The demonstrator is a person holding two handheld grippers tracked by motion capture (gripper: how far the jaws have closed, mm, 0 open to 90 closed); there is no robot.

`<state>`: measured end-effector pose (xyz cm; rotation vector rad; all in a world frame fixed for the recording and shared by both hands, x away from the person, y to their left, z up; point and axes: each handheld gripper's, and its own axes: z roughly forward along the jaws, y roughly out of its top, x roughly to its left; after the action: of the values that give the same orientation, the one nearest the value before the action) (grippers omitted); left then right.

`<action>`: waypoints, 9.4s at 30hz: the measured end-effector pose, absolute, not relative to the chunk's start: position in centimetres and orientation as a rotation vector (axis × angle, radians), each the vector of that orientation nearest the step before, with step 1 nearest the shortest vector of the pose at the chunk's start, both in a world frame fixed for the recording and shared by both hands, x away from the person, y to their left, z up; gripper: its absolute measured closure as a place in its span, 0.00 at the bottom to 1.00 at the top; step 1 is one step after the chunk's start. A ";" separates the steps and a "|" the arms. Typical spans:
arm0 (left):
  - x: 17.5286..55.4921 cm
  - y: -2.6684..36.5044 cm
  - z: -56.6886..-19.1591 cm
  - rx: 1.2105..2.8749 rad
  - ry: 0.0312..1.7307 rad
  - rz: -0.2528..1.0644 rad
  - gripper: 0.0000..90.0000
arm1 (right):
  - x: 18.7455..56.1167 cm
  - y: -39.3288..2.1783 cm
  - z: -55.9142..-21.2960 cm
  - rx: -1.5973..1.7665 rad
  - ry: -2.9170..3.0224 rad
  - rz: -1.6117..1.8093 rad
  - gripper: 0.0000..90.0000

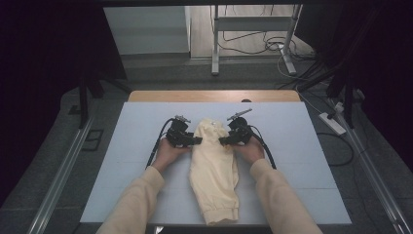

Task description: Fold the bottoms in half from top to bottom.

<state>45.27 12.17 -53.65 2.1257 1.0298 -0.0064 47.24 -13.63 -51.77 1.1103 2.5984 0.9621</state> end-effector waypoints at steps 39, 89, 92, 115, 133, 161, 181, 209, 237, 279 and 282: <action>43.7 12.5 -49.4 2.066 0.840 0.046 0.92 | 45.4 -14.9 -48.1 0.995 2.532 1.105 0.87; 47.5 11.7 -39.8 2.039 0.783 0.185 0.92 | 47.6 -15.2 -39.4 0.925 2.334 1.121 0.89; 47.8 11.5 -38.5 2.029 0.759 0.214 0.93 | 47.9 -15.5 -37.9 0.918 2.285 1.156 0.89; 48.7 11.9 -38.1 2.023 0.757 0.248 0.92 | 48.7 -15.1 -36.8 0.888 2.238 1.147 0.89; 48.6 11.9 -41.6 2.060 0.782 0.201 0.92 | 48.8 -14.9 -40.4 0.905 2.296 1.108 0.89; 46.4 12.2 -44.9 2.054 0.786 0.137 0.92 | 46.9 -15.0 -43.5 0.896 2.353 1.111 0.89; 44.4 11.9 -46.2 2.079 0.768 0.136 0.92 | 45.3 -15.6 -45.0 0.897 2.392 1.136 0.88; 42.1 12.0 -48.2 2.105 0.759 0.086 0.91 | 42.8 -15.7 -47.2 0.871 2.449 1.123 0.88; 39.6 12.2 -50.5 2.139 0.774 0.041 0.88 | 39.5 -16.3 -49.1 0.835 2.490 1.166 0.87; 34.5 15.1 -47.5 2.070 0.886 0.170 0.33 | 35.2 -19.1 -46.5 0.948 2.447 1.241 0.50; 34.6 15.1 -47.6 2.074 0.887 0.166 0.33 | 35.2 -18.0 -46.3 0.895 2.466 1.220 0.62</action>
<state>34.62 15.05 -47.59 2.0736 0.8865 0.1659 35.17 -17.97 -46.29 0.8955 2.4663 1.2197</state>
